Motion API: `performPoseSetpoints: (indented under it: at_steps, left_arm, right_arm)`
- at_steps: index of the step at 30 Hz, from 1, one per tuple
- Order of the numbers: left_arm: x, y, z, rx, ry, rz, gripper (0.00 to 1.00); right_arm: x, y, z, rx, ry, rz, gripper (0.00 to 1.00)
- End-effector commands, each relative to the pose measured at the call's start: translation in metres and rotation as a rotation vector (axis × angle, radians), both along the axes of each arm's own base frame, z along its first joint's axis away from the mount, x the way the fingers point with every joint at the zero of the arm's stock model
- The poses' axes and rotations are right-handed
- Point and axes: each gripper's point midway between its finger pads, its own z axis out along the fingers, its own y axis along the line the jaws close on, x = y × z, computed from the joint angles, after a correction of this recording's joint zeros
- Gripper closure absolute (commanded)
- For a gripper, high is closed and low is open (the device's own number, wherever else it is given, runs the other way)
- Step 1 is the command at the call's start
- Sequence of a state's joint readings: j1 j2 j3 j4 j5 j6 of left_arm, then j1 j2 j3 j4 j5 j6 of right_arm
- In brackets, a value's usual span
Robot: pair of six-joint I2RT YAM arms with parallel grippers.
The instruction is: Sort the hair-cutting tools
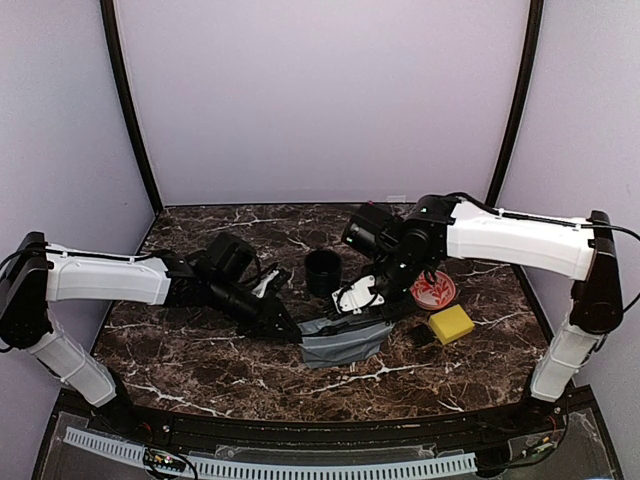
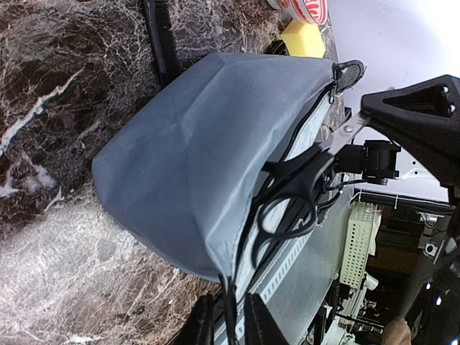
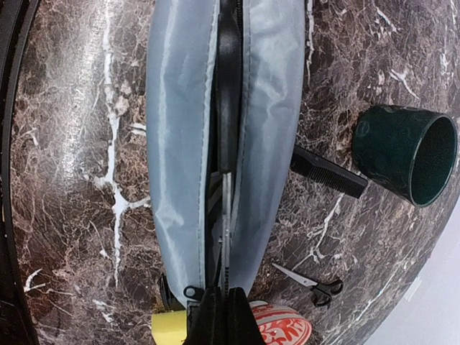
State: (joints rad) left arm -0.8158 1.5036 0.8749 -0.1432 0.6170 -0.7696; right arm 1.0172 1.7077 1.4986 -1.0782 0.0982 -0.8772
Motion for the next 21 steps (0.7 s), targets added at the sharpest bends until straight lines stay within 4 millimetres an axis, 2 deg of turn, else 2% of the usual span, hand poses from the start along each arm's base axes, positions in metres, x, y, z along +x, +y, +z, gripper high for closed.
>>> performPoseSetpoints:
  at_steps: [1, 10, 15, 21]
  left_arm:
    - [-0.003, 0.0, 0.013, -0.039, -0.027, -0.003, 0.86]
    - [-0.005, 0.0, 0.015, -0.054, -0.031, -0.008, 0.96]
    - [-0.006, -0.001, 0.017, -0.06, -0.028, -0.014, 1.0]
    - [-0.005, 0.001, 0.018, -0.049, -0.037, -0.01, 1.0]
  right_arm:
    - [0.002, 0.021, 0.004, 0.035, -0.033, 0.032, 1.0]
    - [0.004, 0.039, -0.016, 0.029, -0.011, -0.001, 1.0]
    - [0.002, 0.032, -0.033, -0.023, 0.014, -0.044, 1.0]
    - [0.002, 0.021, -0.016, -0.002, -0.01, -0.066, 1.0]
